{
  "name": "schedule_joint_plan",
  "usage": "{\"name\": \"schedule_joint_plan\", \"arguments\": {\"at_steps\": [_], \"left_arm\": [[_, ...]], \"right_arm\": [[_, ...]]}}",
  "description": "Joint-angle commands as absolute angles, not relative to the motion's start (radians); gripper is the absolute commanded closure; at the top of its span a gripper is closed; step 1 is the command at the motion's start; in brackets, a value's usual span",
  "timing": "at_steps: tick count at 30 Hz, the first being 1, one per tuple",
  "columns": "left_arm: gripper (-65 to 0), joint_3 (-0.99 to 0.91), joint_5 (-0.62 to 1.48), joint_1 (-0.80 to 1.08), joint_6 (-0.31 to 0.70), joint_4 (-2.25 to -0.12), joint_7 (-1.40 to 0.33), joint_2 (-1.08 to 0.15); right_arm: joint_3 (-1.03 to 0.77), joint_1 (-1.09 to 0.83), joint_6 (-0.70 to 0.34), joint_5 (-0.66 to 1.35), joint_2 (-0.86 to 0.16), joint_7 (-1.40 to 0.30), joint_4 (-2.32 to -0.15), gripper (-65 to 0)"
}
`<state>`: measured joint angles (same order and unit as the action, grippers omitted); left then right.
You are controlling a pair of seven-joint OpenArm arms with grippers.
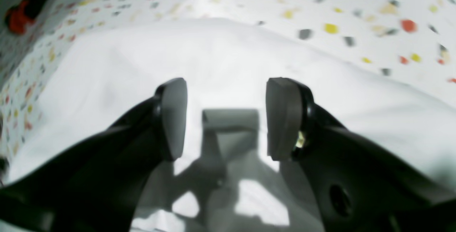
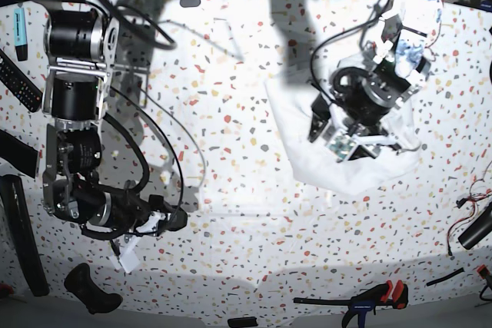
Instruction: Fold the T-shirt properly
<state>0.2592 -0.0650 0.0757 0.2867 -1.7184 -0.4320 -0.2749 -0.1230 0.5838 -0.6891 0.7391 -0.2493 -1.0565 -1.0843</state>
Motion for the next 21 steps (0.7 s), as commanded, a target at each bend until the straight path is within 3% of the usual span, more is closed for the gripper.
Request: {"name": "schedule_joint_plan", "arguments": {"at_steps": [1,11,16,21], "left_arm": [[-34.0,0.256,-0.058,0.067,0.265,-1.703,-0.412,-0.284],[-34.0,0.256,-0.051,0.066,0.254,-1.316,-0.225,-0.283],[-34.0,0.256,-0.052,0.065,0.254,-1.289,-0.212,-0.283],[-34.0,0.256,-0.052,0.064,0.255,-1.292,-0.224,-0.283]], "right_arm": [[-0.124,0.620,-0.698,0.762,-0.258,-1.042,-1.100,-16.4],[-0.124,0.619,-0.698,0.766,-0.255,-1.048,-1.100,-16.4],[-0.095,0.620,-0.698,0.844,-0.204,-1.144,-1.100,-16.4],[0.055,0.620,-0.698,0.839,-0.128,-1.111,-1.100,-16.5]]}}
